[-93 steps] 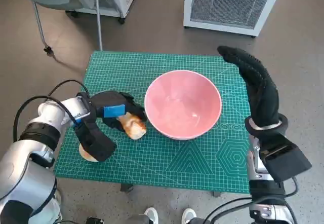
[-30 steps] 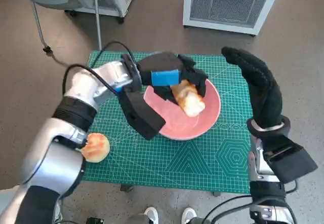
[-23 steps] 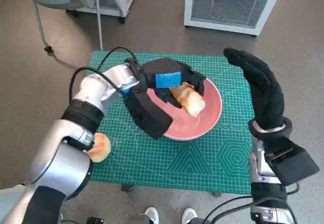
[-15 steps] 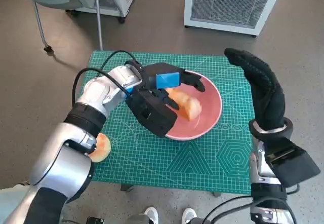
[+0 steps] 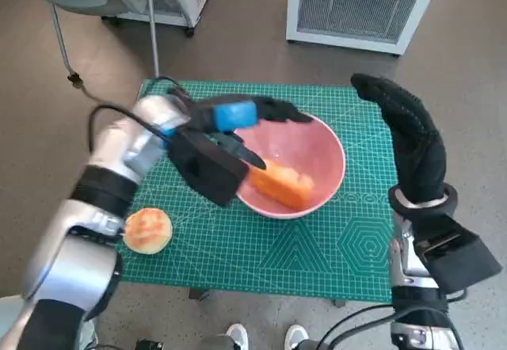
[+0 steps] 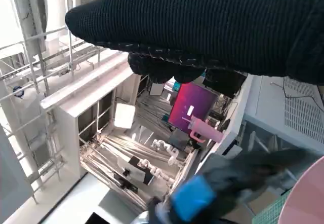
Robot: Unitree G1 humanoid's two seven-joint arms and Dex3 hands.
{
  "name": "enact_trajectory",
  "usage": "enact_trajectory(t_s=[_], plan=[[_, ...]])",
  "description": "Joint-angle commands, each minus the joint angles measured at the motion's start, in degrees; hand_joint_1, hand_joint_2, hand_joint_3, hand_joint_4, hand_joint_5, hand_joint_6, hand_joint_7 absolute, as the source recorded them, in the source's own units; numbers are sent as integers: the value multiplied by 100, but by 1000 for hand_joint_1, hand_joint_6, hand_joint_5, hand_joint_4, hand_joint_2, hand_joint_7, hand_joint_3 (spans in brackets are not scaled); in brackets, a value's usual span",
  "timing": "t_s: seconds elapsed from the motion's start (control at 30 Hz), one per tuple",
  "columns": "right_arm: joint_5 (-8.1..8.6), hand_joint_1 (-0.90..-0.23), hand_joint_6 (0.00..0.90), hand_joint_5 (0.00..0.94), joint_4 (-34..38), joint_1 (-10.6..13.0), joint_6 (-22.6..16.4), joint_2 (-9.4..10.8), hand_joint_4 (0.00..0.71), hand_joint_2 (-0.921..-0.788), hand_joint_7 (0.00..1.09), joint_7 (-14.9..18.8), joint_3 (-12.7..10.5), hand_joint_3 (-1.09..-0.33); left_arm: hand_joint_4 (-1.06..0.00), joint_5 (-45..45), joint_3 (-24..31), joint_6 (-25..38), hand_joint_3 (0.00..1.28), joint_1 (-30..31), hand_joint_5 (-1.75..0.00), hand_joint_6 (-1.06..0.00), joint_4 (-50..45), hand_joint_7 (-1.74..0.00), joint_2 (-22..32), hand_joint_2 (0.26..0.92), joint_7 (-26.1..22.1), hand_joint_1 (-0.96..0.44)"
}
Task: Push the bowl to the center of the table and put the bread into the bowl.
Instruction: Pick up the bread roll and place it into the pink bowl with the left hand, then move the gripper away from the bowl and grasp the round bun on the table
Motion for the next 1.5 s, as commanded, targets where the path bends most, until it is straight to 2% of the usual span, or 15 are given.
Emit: enact_trajectory(t_s=[0.03,0.33,0.6,0.77,0.83,1.03,1.23,1.5], plan=[[45,-711,-1,1,-62,136,109,33,192,-921,612,-21,6,-832,-68,-668,514,-265,1,563,-4,-189,-560,-127,641,869,-338,-515],[110,-712,-1,1,-117,105,175,22,192,-921,615,21,-7,-831,-103,-952,1209,-346,0,1658,-15,-196,-1802,-119,1778,867,-482,-531],[169,-708,-1,4,-39,16,217,62,198,-921,616,74,22,-831,-139,-1530,1766,34,0,2697,-11,-266,-2559,-106,2533,827,-1015,-534],[221,-706,-1,5,-18,1,252,75,200,-921,616,135,45,-829,-152,-1494,2001,161,1,3318,-8,-295,-2871,-88,2832,789,-1070,-474],[247,-705,-1,5,-6,-8,266,81,200,-921,615,169,51,-826,-158,-1462,2067,241,2,3546,-8,-305,-2949,-80,2929,763,-1097,-406],[311,-705,-1,5,35,-34,293,74,200,-921,614,274,63,-820,-165,-1436,2191,566,0,4064,-6,-320,-3157,-61,3030,738,-1134,-303],[328,-705,-1,5,49,-63,349,71,200,-921,613,341,59,-818,-166,-1443,2173,741,0,4323,-2,-329,-3156,-39,2919,733,-1088,-224],[299,-705,-1,5,30,-63,380,53,200,-921,611,376,42,-818,-166,-1251,1989,706,2,4355,-2,-339,-2929,-25,2676,737,-957,-238]])
